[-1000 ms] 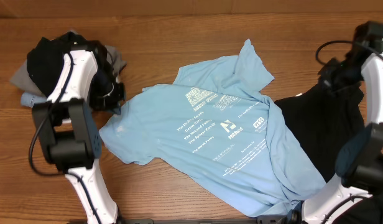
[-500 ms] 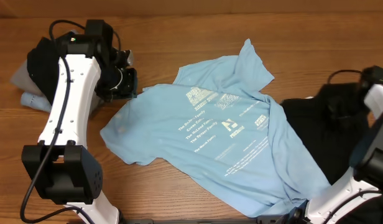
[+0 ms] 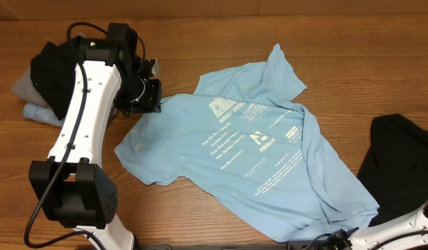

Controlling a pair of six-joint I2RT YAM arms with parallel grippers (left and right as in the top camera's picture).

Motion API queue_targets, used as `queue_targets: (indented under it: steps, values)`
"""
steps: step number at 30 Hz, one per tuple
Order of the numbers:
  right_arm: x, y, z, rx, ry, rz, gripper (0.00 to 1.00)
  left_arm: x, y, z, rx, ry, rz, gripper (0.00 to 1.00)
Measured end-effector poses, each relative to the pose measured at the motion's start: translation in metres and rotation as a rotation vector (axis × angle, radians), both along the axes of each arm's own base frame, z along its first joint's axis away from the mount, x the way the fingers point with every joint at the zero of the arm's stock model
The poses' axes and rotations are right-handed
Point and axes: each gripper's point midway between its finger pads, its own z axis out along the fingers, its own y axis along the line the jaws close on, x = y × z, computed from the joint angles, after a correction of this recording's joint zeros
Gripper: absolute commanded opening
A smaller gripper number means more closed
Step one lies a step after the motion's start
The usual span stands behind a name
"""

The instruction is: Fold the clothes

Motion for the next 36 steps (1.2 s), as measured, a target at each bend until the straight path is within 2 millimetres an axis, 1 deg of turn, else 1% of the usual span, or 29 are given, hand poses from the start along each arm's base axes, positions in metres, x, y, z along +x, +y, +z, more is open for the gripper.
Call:
queue_targets:
  steps: [2,3,5,6,8,9,10,11,12,13,14,15,16,19,21,22,23,24,27,28,33,35,36]
  values:
    - [0.022,-0.004,0.022,-0.003,-0.097,0.061,0.25,0.001,0.000,0.000,0.000,-0.004,-0.001,0.34]
    - [0.028,-0.004,0.029,-0.005,-0.121,0.081,0.27,0.001,0.000,0.000,0.000,-0.004,-0.001,0.35]
    - [0.051,0.001,0.052,-0.002,-0.201,0.157,0.29,0.001,0.000,0.000,0.000,-0.004,-0.002,0.36]
    - [0.059,0.004,0.061,0.003,-0.229,0.181,0.29,0.001,0.000,0.000,0.000,-0.004,-0.002,0.36]
    - [0.077,0.023,0.076,0.049,-0.274,0.254,0.28,0.001,0.000,0.000,0.000,-0.004,-0.002,0.36]
    - [0.080,0.033,0.078,0.075,-0.277,0.274,0.26,0.001,0.000,0.000,0.000,-0.004,-0.002,0.37]
    - [0.083,0.046,0.079,0.115,-0.271,0.295,0.18,0.001,0.000,0.000,0.000,-0.004,-0.002,0.38]
    - [0.084,0.065,0.076,0.174,-0.250,0.314,0.18,0.001,0.000,0.000,0.000,-0.005,-0.002,0.39]
    - [0.080,0.086,0.071,0.244,-0.207,0.326,0.17,0.001,0.000,0.000,0.000,-0.005,-0.002,0.40]
    - [0.072,0.111,0.064,0.327,-0.141,0.338,0.15,0.001,0.000,0.000,0.000,-0.005,-0.002,0.41]
    - [0.068,0.125,0.060,0.360,-0.095,0.349,0.11,0.001,0.000,0.000,0.000,-0.005,-0.002,0.43]
    - [0.055,0.149,0.052,0.414,0.010,0.366,0.08,0.003,0.000,0.000,0.000,-0.012,-0.002,0.44]
    - [0.050,0.160,0.047,0.421,0.073,0.382,0.07,0.004,0.000,0.000,-0.001,-0.015,-0.002,0.45]
    - [0.037,0.179,0.029,0.409,0.214,0.407,0.06,0.005,0.000,0.000,-0.002,-0.021,-0.002,0.46]
    - [0.022,0.184,0.017,0.404,0.302,0.403,0.06,0.005,0.000,0.000,-0.002,-0.020,-0.002,0.46]
    - [0.018,0.185,0.014,0.405,0.320,0.399,0.06,0.004,0.000,0.000,-0.002,-0.018,-0.002,0.46]
    - [0.006,0.184,0.007,0.413,0.357,0.382,0.05,0.004,0.000,0.000,-0.002,-0.016,-0.002,0.47]
    - [0.000,0.184,0.003,0.418,0.371,0.371,0.05,0.003,0.000,0.000,-0.002,-0.015,-0.002,0.47]
    - [-0.028,0.186,-0.024,0.443,0.422,0.318,0.04,0.004,-0.001,0.000,-0.004,-0.015,-0.002,0.50]
    - [-0.030,0.185,-0.029,0.446,0.407,0.295,0.04,0.004,-0.001,0.000,-0.004,-0.015,-0.002,0.50]
    - [-0.030,0.179,-0.033,0.364,0.311,0.188,0.04,0.004,-0.001,0.000,-0.004,-0.016,-0.002,0.51]
    - [-0.024,0.165,-0.033,0.313,0.252,0.109,0.04,0.004,-0.001,0.000,-0.006,-0.015,-0.002,0.51]
    - [-0.014,0.146,-0.032,0.253,0.205,0.071,0.04,0.004,-0.001,0.001,-0.008,-0.015,-0.002,0.51]
